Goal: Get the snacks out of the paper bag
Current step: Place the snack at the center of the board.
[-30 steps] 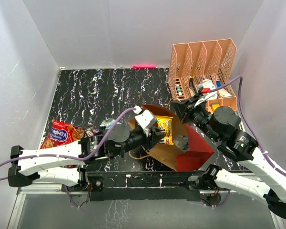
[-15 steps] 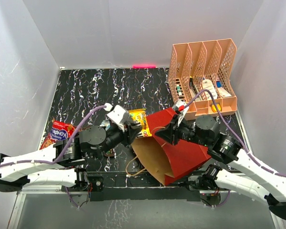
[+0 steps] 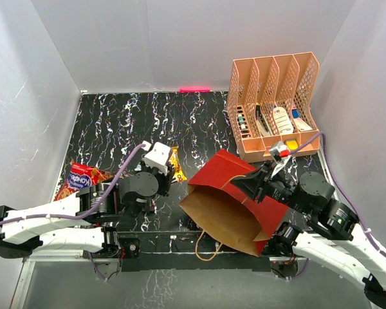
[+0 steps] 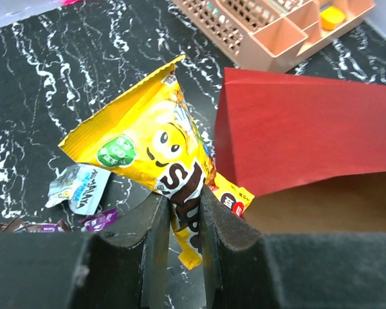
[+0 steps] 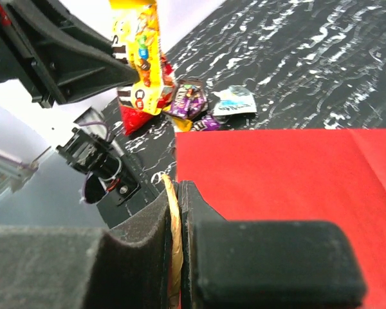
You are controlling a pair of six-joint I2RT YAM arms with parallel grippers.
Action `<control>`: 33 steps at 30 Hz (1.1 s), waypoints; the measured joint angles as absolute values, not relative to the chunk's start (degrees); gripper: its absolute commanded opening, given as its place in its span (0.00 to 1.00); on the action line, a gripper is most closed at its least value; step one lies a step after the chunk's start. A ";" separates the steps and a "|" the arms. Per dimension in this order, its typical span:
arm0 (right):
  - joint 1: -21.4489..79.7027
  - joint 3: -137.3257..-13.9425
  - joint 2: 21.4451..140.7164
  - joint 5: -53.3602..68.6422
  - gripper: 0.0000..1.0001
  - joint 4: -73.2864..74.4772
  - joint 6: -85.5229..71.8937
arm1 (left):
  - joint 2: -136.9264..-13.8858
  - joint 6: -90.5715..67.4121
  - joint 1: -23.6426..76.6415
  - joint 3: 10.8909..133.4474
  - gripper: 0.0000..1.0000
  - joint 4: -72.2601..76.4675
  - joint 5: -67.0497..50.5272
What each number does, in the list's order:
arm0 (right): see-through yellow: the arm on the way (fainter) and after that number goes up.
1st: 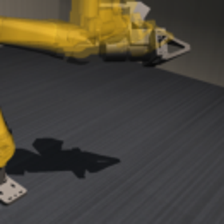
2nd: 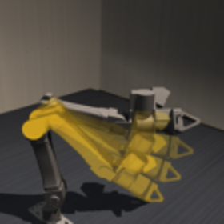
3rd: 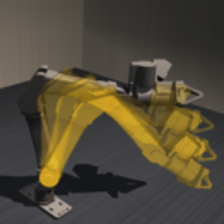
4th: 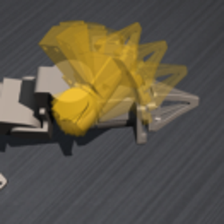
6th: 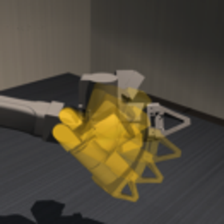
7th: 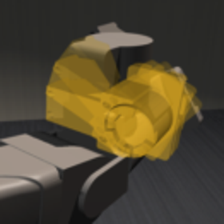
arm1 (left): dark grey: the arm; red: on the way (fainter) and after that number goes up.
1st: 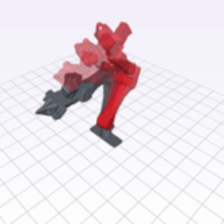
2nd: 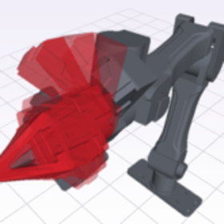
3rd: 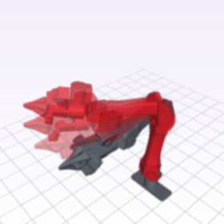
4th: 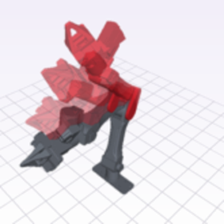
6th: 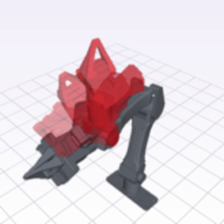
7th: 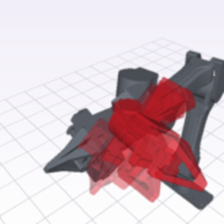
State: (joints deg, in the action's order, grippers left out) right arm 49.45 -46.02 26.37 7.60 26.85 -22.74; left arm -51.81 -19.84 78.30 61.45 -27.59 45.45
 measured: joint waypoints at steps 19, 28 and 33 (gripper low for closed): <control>49.45 -45.23 18.85 -8.21 0.07 33.23 -30.61 | -66.94 -24.67 42.83 49.78 0.00 -33.26 34.61; 49.45 -44.14 19.59 -7.40 0.07 33.17 -31.62 | -73.78 -26.04 39.40 47.53 0.02 -30.89 31.18; 49.45 -44.14 19.53 -7.38 0.07 33.15 -31.62 | -73.82 -28.14 38.92 45.54 0.13 -30.28 30.44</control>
State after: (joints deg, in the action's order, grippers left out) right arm 49.45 -44.14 19.53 -7.38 33.15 -31.62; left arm -73.82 -28.14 38.92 45.54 -30.28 30.44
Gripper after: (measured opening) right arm 0.076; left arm 0.195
